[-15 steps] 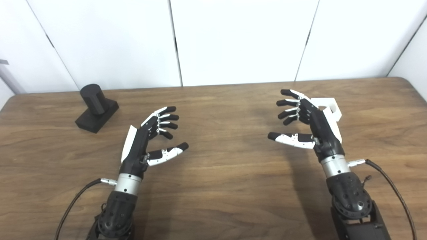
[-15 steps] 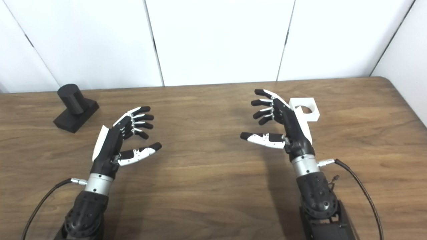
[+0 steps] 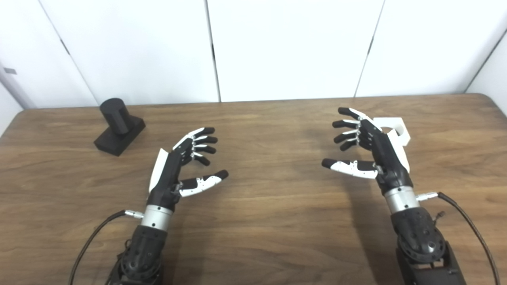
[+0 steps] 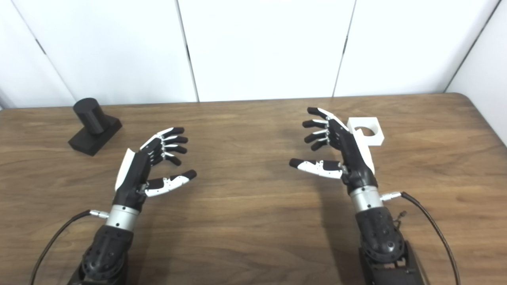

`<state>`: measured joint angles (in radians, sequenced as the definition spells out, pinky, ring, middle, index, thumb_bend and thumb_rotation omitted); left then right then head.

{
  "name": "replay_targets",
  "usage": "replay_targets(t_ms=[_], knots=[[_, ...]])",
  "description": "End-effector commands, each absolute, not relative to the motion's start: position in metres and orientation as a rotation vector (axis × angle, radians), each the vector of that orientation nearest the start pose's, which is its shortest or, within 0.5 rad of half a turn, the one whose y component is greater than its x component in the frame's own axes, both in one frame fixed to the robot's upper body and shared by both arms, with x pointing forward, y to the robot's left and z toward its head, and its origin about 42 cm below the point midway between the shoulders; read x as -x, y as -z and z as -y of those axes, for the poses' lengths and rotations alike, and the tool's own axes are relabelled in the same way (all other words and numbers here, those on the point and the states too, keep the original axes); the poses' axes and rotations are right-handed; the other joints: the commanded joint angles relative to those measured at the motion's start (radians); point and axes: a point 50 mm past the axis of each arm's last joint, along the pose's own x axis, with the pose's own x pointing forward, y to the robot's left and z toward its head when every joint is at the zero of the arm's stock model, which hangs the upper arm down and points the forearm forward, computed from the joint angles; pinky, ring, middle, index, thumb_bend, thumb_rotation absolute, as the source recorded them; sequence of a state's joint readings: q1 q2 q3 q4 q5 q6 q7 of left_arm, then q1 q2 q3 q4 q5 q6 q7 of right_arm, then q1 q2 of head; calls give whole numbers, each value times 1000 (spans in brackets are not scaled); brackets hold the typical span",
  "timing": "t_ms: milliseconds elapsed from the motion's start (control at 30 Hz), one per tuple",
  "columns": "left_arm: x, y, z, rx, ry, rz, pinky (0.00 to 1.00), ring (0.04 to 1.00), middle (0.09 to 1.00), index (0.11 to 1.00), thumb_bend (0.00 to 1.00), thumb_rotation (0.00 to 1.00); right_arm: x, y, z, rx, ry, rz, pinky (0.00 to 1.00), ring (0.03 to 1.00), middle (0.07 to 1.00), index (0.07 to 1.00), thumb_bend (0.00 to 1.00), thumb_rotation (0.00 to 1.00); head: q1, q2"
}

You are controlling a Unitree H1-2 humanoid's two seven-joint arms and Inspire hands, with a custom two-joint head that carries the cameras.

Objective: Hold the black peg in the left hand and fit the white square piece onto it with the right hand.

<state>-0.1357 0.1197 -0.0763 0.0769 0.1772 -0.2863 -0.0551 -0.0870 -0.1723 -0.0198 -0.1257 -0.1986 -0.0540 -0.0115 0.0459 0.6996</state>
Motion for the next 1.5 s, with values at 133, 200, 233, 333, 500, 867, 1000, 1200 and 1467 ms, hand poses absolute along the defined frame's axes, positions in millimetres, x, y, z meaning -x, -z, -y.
replay_targets(t_ms=[133, 200, 233, 333, 500, 867, 1000, 1200, 1467], knots=[[-334, -144, -197, -303, 198, 420, 509, 663, 741, 783, 724, 26, -310, -177, 269, 347, 17, 352, 493, 595, 719, 828, 665, 4, 101, -34], [-334, -142, -192, -305, 200, 418, 511, 662, 738, 779, 721, 41, -310, -177, 273, 340, 13, 353, 496, 603, 723, 829, 659, 0, 130, -42], [-334, -141, -189, -305, 199, 416, 514, 661, 736, 777, 721, 45, -310, -177, 275, 336, 12, 356, 494, 603, 723, 828, 656, 0, 147, -46], [-334, -139, -181, -308, 197, 406, 526, 666, 728, 771, 727, 62, -308, -177, 280, 343, 17, 357, 491, 604, 724, 826, 652, 0, 198, -64], [-333, -132, -169, -300, 213, 403, 527, 668, 731, 770, 727, 88, -304, -178, 287, 351, 21, 339, 496, 610, 733, 831, 626, 0, 272, -99], [-336, -122, -152, -324, 224, 398, 554, 670, 735, 767, 708, 56, -299, -185, 285, 368, 35, 292, 495, 625, 738, 832, 593, 0, 367, -171], [-337, -121, -150, -343, 224, 393, 562, 676, 732, 764, 707, 71, -297, -188, 283, 357, 34, 282, 478, 617, 730, 821, 600, 0, 365, -177], [-338, -120, -149, -347, 217, 410, 548, 667, 729, 752, 703, 52, -296, -191, 282, 358, 36, 276, 455, 599, 724, 816, 586, 0, 371, -189], [-339, -128, -150, -364, 187, 433, 500, 633, 724, 725, 718, 73, -296, -191, 282, 355, 33, 282, 447, 599, 720, 810, 583, 0, 370, -195]])
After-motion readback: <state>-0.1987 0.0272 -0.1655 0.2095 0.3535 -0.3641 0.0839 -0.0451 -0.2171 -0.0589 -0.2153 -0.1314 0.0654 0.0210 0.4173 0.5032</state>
